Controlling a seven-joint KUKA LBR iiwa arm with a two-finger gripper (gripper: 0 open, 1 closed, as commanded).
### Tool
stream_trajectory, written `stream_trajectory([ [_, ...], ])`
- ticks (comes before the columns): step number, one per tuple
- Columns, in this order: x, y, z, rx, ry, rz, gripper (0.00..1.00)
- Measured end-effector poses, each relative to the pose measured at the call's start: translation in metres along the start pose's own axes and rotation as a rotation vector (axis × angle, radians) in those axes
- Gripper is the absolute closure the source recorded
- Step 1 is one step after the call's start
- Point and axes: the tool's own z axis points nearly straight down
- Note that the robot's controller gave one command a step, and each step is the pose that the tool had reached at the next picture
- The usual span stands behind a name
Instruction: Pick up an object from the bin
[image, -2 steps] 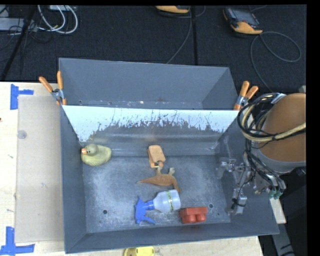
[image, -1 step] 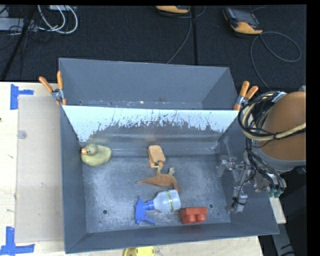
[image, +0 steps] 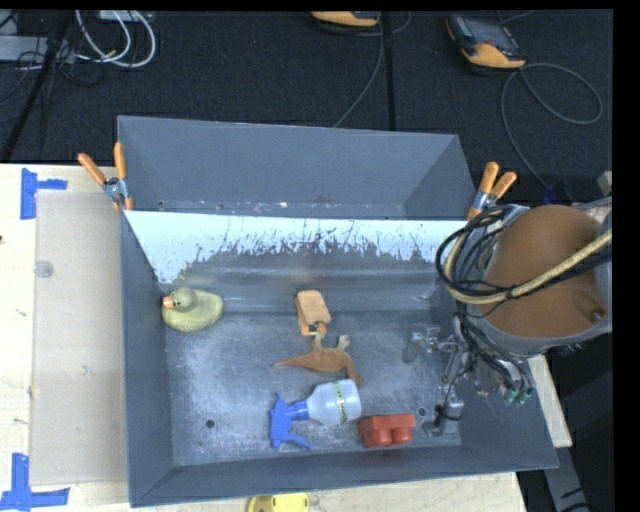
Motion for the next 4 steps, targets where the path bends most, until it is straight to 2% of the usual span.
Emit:
stream_trajectory([
  [1,-0.003,0.01,0.059,-0.002,0.0,-0.103,0.0],
  [2,-0.001,0.023,0.095,0.0,0.007,-0.201,0.0],
  [3,0.002,0.013,0.115,-0.004,0.003,-0.495,1.0],
  [4,0.002,0.013,0.115,-0.004,0.003,-0.495,1.0],
])
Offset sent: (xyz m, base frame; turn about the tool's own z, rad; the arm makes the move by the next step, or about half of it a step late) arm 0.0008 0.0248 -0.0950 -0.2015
